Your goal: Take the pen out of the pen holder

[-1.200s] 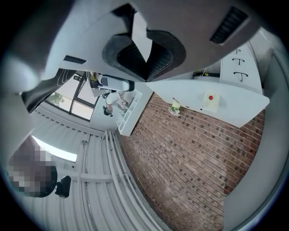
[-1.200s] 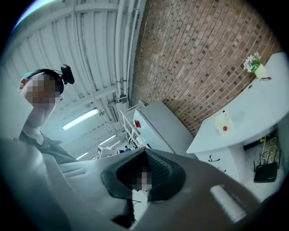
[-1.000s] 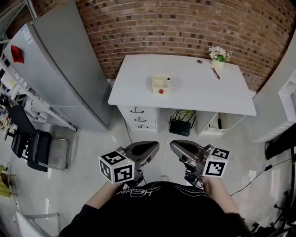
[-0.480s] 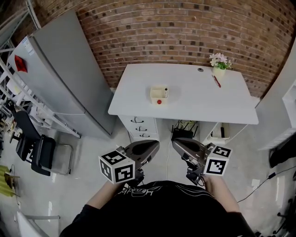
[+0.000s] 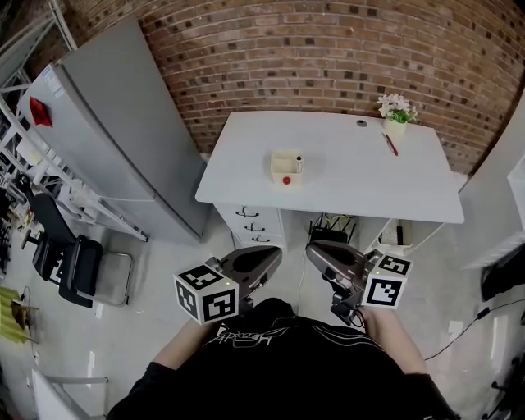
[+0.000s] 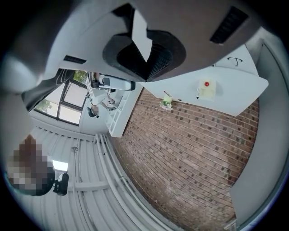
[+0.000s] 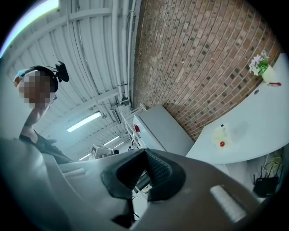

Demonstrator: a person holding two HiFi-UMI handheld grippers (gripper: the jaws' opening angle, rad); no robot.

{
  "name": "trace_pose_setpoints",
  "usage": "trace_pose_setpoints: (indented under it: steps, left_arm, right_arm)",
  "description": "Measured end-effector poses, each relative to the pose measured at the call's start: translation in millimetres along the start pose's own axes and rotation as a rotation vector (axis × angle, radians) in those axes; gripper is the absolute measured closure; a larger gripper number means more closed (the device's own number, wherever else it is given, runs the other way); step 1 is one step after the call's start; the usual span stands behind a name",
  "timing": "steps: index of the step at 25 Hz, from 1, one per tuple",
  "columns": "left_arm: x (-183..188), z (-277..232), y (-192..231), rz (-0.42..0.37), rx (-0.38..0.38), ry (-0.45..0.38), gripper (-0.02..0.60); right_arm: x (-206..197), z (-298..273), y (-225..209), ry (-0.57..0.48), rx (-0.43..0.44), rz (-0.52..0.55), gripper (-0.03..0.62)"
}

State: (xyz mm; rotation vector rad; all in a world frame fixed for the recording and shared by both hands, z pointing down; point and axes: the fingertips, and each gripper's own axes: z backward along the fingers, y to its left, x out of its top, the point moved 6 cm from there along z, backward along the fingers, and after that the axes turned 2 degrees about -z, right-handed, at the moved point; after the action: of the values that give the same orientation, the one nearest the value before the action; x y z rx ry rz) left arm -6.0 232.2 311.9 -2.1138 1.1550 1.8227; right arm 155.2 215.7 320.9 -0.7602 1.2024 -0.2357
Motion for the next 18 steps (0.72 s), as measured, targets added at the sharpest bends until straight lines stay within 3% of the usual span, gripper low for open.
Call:
trace_pose_setpoints:
  steps: [9, 18]
  left_arm:
    - [-1, -20, 25, 0.069, -0.031, 0.009, 0.578]
    - [19, -59, 80, 0.114, -0.065, 0.04, 0.578]
  right_arm:
    - [5, -7, -26, 0.015, -0.048, -0.013, 0.591]
    - [28, -25, -79, -0.019, -0.131, -0.049, 0.591]
